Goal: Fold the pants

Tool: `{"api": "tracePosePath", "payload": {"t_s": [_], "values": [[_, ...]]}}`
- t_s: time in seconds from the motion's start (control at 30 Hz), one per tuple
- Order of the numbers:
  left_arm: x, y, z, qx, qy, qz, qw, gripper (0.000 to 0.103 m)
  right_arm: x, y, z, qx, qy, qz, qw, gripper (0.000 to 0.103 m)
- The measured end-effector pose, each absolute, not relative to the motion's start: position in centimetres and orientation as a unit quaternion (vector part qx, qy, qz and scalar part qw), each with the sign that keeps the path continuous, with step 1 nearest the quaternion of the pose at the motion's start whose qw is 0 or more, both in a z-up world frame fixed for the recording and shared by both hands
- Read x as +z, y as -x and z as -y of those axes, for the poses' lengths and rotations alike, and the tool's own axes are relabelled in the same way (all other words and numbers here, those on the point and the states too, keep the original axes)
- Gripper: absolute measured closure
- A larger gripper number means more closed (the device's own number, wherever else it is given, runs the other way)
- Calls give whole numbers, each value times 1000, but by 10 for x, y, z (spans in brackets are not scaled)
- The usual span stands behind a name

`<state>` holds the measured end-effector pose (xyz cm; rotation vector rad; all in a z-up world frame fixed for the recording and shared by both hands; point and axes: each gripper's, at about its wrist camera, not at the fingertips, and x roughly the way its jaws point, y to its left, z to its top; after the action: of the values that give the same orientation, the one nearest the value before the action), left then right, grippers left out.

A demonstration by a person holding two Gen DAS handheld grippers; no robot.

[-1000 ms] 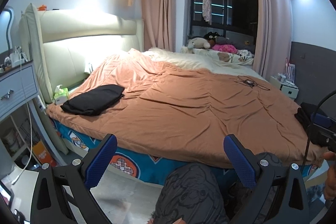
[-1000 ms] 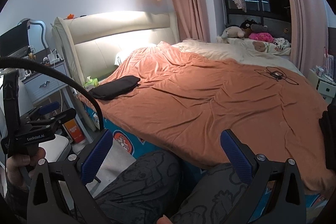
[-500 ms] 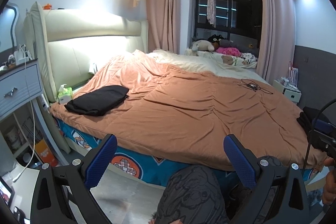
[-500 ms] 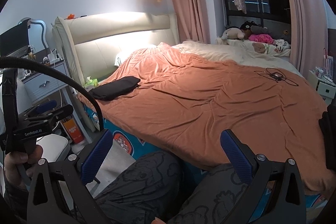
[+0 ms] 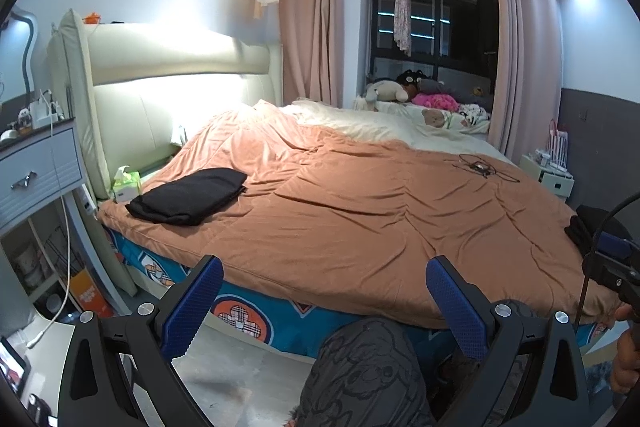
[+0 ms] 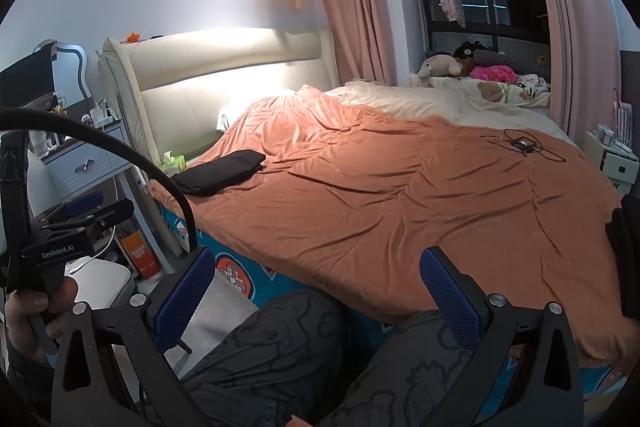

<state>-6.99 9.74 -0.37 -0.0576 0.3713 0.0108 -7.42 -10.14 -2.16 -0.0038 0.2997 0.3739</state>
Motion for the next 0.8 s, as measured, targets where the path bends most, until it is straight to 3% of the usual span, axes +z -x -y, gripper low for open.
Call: {"api": "tracePosePath", "payload": {"t_s": [0.8], "values": [[1, 74, -88, -2, 19, -187, 982, 1, -22, 74, 102, 178, -4, -154, 972, 0]]}}
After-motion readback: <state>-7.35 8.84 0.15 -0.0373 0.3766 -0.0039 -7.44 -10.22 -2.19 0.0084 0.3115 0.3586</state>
